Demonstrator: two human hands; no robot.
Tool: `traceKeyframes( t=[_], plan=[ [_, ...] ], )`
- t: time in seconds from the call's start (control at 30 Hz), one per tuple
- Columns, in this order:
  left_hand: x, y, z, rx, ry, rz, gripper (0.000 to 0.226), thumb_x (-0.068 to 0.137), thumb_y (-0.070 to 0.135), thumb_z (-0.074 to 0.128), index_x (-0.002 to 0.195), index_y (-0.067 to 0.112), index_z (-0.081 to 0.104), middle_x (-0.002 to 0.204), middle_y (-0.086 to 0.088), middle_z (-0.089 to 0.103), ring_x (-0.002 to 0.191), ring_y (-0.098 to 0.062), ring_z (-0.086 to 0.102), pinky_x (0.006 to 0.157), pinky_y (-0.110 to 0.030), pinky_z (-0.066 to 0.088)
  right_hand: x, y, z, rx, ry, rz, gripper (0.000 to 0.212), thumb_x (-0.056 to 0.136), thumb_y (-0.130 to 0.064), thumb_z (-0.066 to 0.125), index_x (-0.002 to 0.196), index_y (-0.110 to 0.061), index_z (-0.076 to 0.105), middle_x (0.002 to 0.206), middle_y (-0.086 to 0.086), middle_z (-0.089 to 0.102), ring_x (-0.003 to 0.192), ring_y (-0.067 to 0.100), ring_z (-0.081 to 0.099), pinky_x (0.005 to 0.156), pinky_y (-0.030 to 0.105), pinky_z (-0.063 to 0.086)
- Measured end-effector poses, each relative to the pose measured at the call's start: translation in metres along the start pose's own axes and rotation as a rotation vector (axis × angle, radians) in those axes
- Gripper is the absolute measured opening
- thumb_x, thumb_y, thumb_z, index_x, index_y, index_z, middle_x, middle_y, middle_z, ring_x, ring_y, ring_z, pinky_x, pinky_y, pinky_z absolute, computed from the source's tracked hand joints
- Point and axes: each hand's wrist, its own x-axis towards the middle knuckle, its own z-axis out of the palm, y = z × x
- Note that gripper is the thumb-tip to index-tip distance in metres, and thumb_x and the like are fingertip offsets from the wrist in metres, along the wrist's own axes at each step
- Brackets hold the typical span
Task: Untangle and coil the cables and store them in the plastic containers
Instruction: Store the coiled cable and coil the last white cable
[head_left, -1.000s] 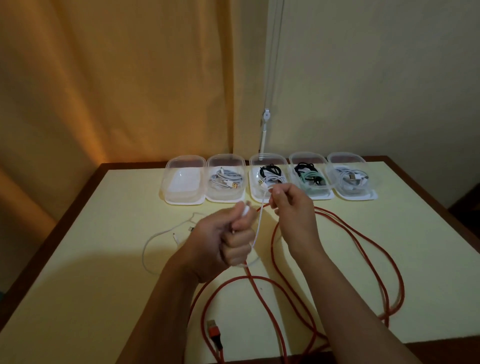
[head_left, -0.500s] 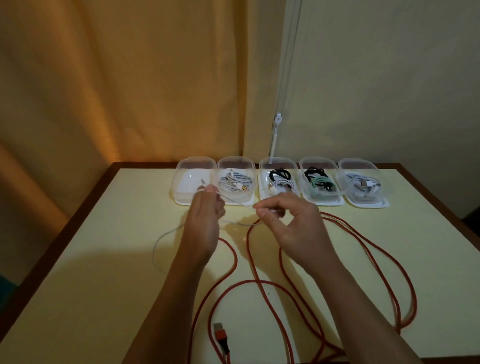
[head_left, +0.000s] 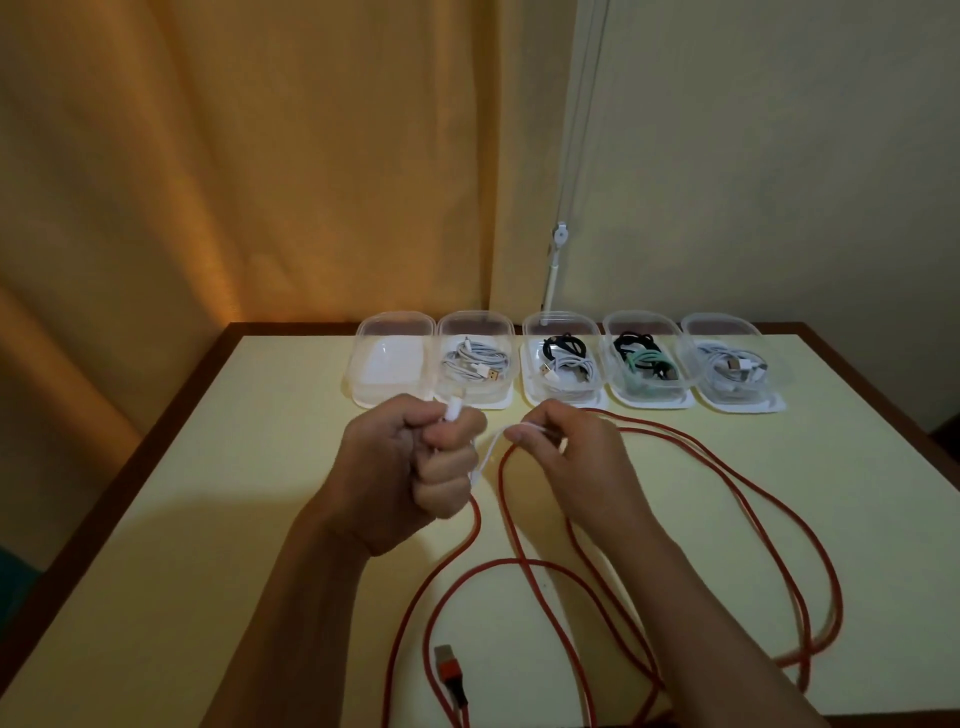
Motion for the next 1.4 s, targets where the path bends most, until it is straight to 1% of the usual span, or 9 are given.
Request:
traceKeyframes(
  t=[0.27,0.53,0.6,0.7,0.8,0.93,1.03,1.27,1.4],
  plan=[
    [0.024,-0.029,0.006,0.863,0.541,-0.371,0.037,0.102,0.013,0.034,0.065,0.016,0.038,0.057,0.003,0.032,0.047,-0.008,0.026,0.043,-0.018,0.022,0.003,-0.007,-0.007,0.017,0.215,-0.311,0.007,0.083,-0.028,0.077,0.082,-0.021,0.074,0.080,-0.012,0.065,0.084,0.010,0.058,0.080,0.035,0.048],
    [0.043,-0.026,-0.009,0.575,0.947,0.416,0.044,0.106,0.024,0.028,0.069,0.017,0.050,0.063,-0.004,0.054,0.064,-0.019,0.049,0.062,-0.027,0.042,-0.002,-0.009,0.000,-0.033,0.035,-0.225,0.008,0.092,-0.035,0.066,0.085,-0.036,0.069,0.080,-0.019,0.062,0.089,0.005,0.055,0.083,0.037,0.047],
    [0.040,-0.027,0.003,0.452,0.867,0.572,0.040,0.105,0.022,0.027,0.076,0.021,0.054,0.074,-0.008,0.060,0.078,-0.026,0.059,0.078,-0.033,0.048,-0.003,-0.008,0.009,-0.086,-0.057,-0.197,0.013,0.095,-0.037,0.062,0.086,-0.036,0.071,0.078,-0.020,0.060,0.089,0.008,0.053,0.079,0.033,0.042],
    [0.034,-0.022,0.018,0.191,0.591,0.673,0.035,0.101,0.016,0.022,0.072,0.016,0.041,0.057,-0.003,0.040,0.052,-0.019,0.041,0.057,-0.030,0.040,-0.004,-0.003,0.017,-0.164,-0.159,-0.216,0.020,0.099,-0.038,0.058,0.089,-0.031,0.074,0.080,-0.015,0.066,0.089,0.011,0.052,0.081,0.032,0.036],
    [0.019,-0.009,0.023,0.003,0.312,0.594,0.033,0.094,0.021,0.030,0.061,0.021,0.037,0.048,0.006,0.021,0.042,-0.011,0.014,0.043,-0.026,0.018,-0.001,0.007,0.016,-0.183,-0.141,-0.218,0.021,0.099,-0.033,0.058,0.088,-0.025,0.074,0.084,-0.016,0.068,0.086,0.008,0.054,0.085,0.034,0.038],
    [0.010,-0.006,0.011,-0.124,-0.120,0.189,0.026,0.093,0.024,0.043,0.070,0.020,0.033,0.053,0.006,0.027,0.043,-0.012,0.023,0.044,-0.025,0.017,0.003,0.010,0.008,-0.105,0.017,-0.182,0.015,0.098,-0.032,0.059,0.085,-0.036,0.064,0.084,-0.020,0.065,0.091,0.009,0.057,0.090,0.041,0.045],
    [0.010,-0.009,0.008,-0.041,-0.173,-0.033,0.027,0.093,0.028,0.044,0.071,0.018,0.032,0.055,0.006,0.027,0.043,-0.009,0.022,0.040,-0.022,0.011,0.005,0.004,0.000,-0.025,0.172,-0.233,0.011,0.093,-0.025,0.058,0.088,-0.033,0.064,0.090,-0.019,0.064,0.095,0.006,0.057,0.088,0.033,0.046],
    [0.028,-0.031,0.009,0.618,0.325,-0.403,0.044,0.104,0.039,0.023,0.069,0.015,0.035,0.048,0.009,0.028,0.041,-0.003,0.020,0.038,-0.013,0.018,0.005,0.004,-0.010,-0.005,0.263,-0.358,0.014,0.090,-0.028,0.066,0.097,-0.022,0.077,0.097,-0.014,0.068,0.104,0.002,0.057,0.094,0.023,0.042],
    [0.029,-0.040,0.001,0.941,0.670,-0.192,0.080,0.067,0.098,0.018,0.064,0.024,0.048,0.052,0.012,0.039,0.046,-0.008,0.032,0.051,-0.028,0.027,0.005,0.004,-0.011,-0.025,0.282,-0.347,0.011,0.086,-0.018,0.074,0.095,-0.024,0.078,0.092,-0.010,0.069,0.099,0.006,0.058,0.090,0.027,0.045]
  ],
)
